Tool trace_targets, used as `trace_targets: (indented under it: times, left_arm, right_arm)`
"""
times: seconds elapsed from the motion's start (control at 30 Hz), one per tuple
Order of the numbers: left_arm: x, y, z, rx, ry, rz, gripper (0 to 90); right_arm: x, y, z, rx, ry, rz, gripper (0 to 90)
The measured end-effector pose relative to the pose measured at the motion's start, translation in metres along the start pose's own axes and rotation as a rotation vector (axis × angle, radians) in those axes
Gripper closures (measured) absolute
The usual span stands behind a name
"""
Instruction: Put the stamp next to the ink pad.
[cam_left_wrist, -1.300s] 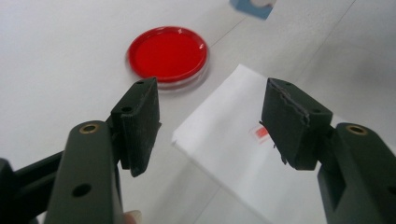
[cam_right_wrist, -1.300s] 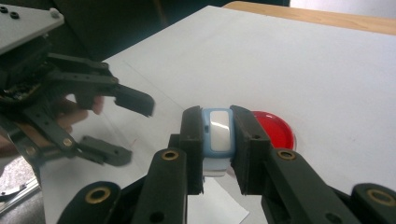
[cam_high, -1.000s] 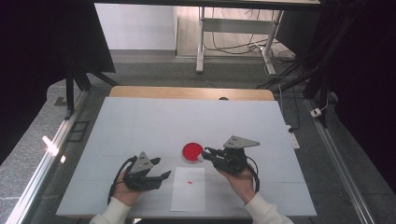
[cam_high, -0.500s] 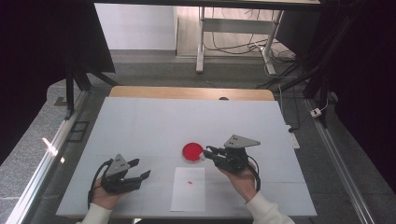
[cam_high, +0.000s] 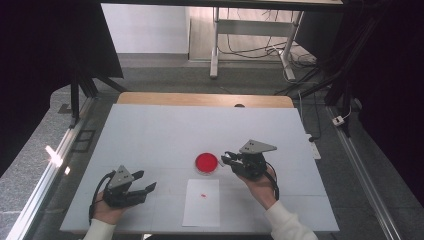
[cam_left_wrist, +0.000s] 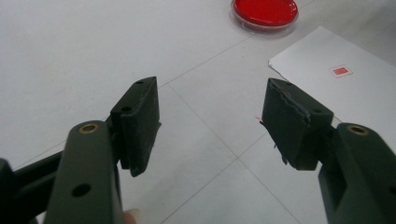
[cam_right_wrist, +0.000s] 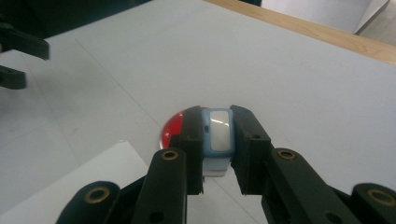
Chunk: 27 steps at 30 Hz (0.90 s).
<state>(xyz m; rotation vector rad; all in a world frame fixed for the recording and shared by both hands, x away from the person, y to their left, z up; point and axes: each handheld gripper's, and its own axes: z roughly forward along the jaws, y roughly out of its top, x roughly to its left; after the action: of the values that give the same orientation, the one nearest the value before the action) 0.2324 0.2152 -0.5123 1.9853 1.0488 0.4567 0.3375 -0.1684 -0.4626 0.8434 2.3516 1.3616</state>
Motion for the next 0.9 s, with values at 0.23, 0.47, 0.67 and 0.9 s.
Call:
trace_targets:
  times: [0.23,0.47,0.67,0.9]
  left_arm:
    - [0.002,-0.003,0.000,0.009,0.001,-0.007,35.9]
    - [0.004,-0.003,0.000,0.013,0.001,-0.009,35.8]
    - [0.004,-0.003,0.000,0.016,0.002,-0.008,35.7]
    - [0.004,-0.004,0.000,0.020,0.001,-0.008,35.5]
  right_arm:
    - [-0.009,0.002,0.012,0.060,-0.043,-0.036,74.7]
    - [-0.014,-0.003,0.029,0.144,-0.058,-0.059,74.6]
    - [-0.018,-0.008,0.039,0.186,-0.062,-0.057,74.5]
    - [-0.021,-0.010,0.041,0.202,-0.071,-0.044,74.6]
